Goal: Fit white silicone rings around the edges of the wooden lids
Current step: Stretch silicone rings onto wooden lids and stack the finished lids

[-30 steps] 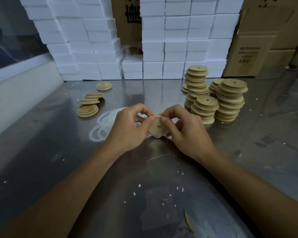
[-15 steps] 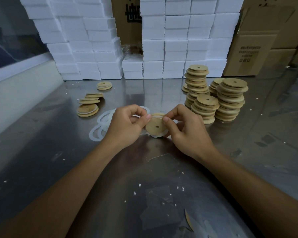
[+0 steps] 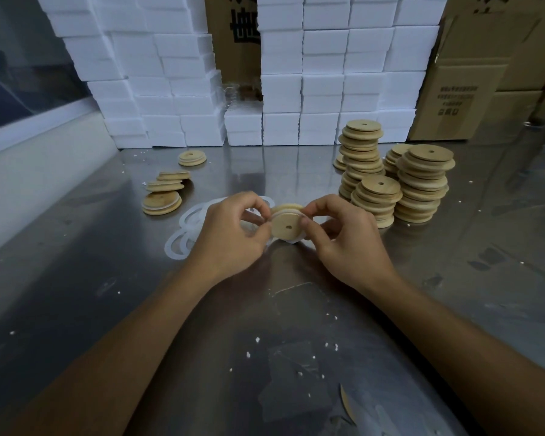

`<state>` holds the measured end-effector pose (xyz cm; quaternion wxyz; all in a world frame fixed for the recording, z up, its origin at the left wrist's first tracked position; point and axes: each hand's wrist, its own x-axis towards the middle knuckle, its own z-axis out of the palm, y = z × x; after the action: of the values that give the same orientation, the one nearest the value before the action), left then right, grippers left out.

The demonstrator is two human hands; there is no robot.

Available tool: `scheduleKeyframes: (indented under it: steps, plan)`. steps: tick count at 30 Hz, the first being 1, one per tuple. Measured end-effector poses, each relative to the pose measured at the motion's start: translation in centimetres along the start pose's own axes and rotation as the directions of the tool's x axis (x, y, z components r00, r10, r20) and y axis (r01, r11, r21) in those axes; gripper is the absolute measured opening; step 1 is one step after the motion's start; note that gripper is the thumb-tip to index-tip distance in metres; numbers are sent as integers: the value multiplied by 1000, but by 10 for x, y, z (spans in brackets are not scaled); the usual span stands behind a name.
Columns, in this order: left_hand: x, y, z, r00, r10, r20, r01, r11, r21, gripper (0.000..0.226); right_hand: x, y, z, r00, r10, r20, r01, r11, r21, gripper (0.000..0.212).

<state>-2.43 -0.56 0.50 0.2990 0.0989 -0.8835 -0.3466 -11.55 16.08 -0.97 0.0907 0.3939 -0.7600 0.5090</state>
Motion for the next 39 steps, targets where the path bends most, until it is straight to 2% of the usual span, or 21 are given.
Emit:
scheduleKeyframes:
  steps: [3,6,11,18,23,28,33,39]
  plan:
    - [-3,7,5,994,112,2,-112,994,6,17,-1,-3,-1,998,-65,-10,65,996,-54,7]
    - [-4,11,10,988,155,-13,-155,988,13,15,-1,-5,0,996,-91,-23,89,994,-66,8]
    - [-3,11,9,993,110,-47,-111,994,-5,13,-1,-6,1,997,-58,-45,56,997,-51,8]
    - [-3,9,6,997,81,-7,-81,997,-2,15,0,-7,-1,999,-48,-9,47,996,-79,8]
    - [-2,7,8,999,43,-7,-43,999,-27,17,2,-8,-4,995,-97,-9,95,986,-134,12]
    - [-1,7,7,999,37,-3,-37,999,-12,26,5,-8,-9,988,-143,62,153,966,-210,14]
    - [0,4,5,999,29,-16,-31,997,-78,22,3,-6,-6,998,-59,28,62,989,-135,5]
    - [1,-1,2,999,35,-21,-37,992,-120,25,2,-6,-4,1000,-13,23,15,995,-101,8]
